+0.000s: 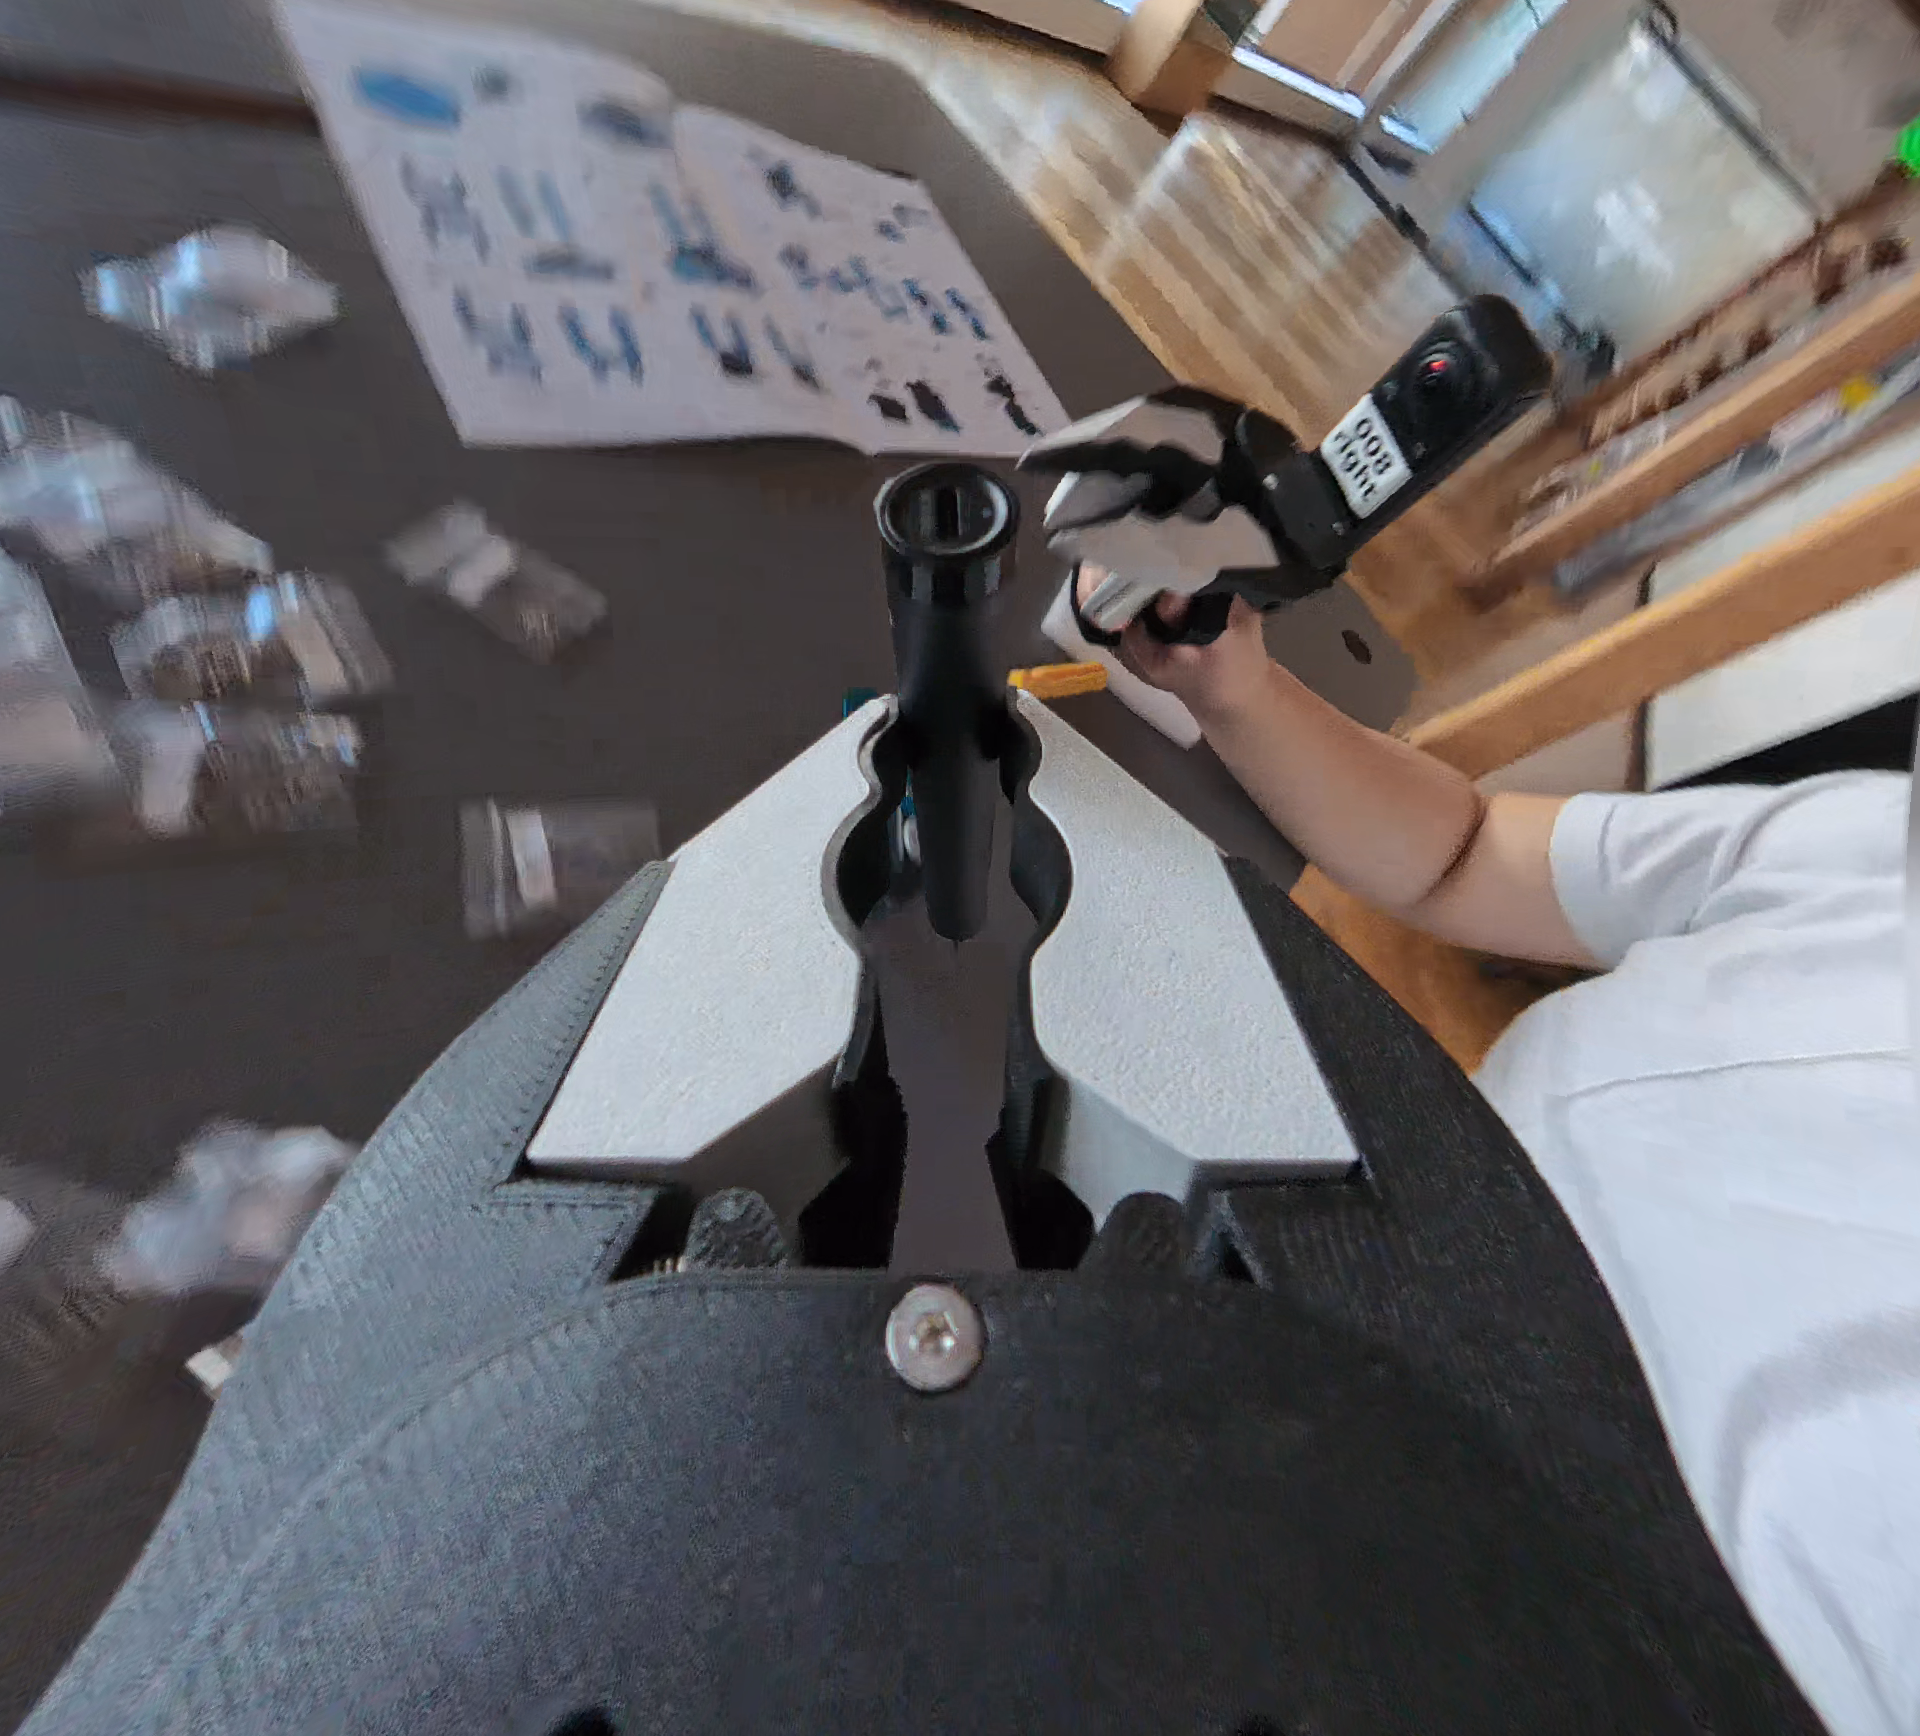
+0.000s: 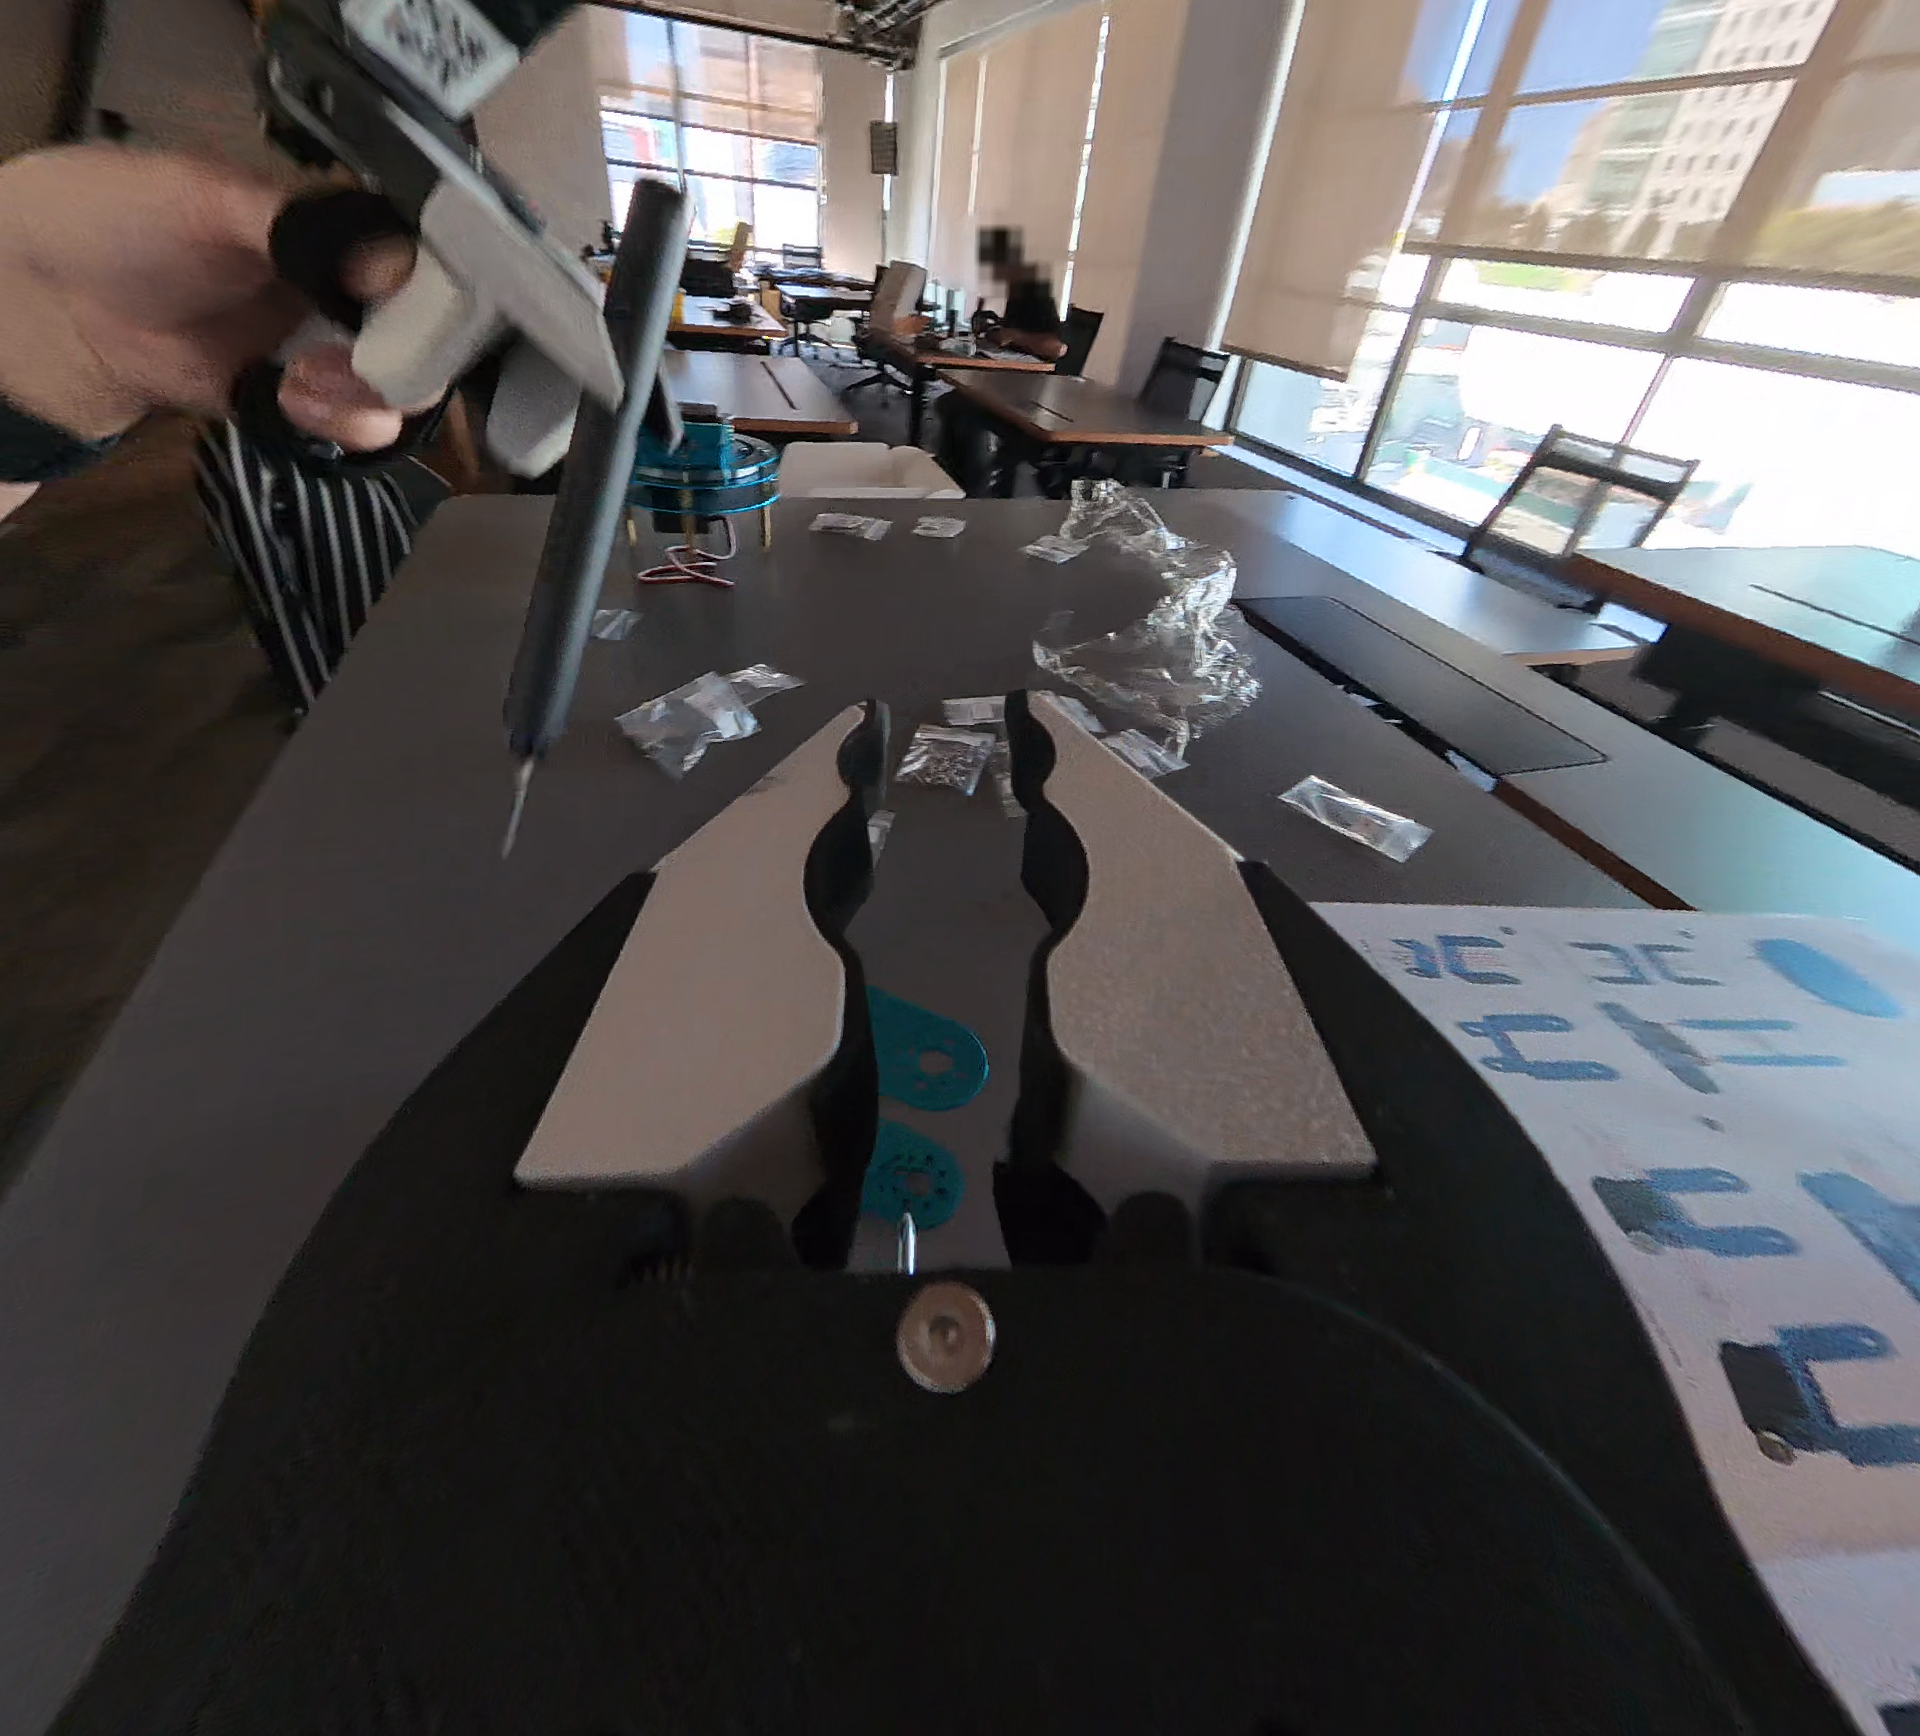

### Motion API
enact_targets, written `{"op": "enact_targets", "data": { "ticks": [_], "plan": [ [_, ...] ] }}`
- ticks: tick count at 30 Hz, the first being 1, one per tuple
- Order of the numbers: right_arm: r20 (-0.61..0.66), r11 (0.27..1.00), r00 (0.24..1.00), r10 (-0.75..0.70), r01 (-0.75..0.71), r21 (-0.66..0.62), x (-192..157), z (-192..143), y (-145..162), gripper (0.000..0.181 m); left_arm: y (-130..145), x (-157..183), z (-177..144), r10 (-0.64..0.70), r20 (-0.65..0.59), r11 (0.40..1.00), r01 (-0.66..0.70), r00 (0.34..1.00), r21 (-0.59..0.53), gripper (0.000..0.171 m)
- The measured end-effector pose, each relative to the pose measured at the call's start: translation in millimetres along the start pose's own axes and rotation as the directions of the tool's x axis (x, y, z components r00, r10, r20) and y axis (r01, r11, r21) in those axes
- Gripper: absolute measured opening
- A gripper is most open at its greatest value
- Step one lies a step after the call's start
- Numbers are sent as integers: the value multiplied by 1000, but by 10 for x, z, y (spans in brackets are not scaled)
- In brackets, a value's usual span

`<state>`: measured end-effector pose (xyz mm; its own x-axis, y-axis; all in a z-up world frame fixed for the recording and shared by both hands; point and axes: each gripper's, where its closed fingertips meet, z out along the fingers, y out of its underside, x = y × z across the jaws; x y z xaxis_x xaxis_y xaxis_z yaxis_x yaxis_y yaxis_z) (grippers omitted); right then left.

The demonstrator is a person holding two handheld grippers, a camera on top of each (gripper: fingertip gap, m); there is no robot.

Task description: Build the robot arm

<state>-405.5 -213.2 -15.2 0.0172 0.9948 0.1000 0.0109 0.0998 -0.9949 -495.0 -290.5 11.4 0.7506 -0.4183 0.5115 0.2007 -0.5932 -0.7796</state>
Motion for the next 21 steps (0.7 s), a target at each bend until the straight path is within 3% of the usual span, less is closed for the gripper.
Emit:
{"op": "enact_targets", "data": {
  "ticks": [4,8,12,15,18,21],
  "plan": [
    [49,994,994,100,-98,-58,-4,-36,-64,22,556,-145,69,-274,11,961,274,962,45,16],
    [66,961,966,252,-241,-138,-38,-409,-135,22,805,-256,188,-462,-42,880,464,886,100,16],
    [13,868,956,292,-260,-422,84,-1098,305,20,1042,-362,222,-586,-54,803,589,808,97,16],
    [-46,759,977,206,-189,-624,289,-1707,739,20,1215,-406,263,-659,-72,746,663,749,59,16],
    [-61,698,990,129,-134,-703,354,-2112,992,20,1322,-449,300,-708,-71,702,711,703,40,16],
    [-44,712,992,119,-116,-693,304,-2180,1125,20,1393,-457,327,-748,-66,661,750,660,5,16]
  ]
}}
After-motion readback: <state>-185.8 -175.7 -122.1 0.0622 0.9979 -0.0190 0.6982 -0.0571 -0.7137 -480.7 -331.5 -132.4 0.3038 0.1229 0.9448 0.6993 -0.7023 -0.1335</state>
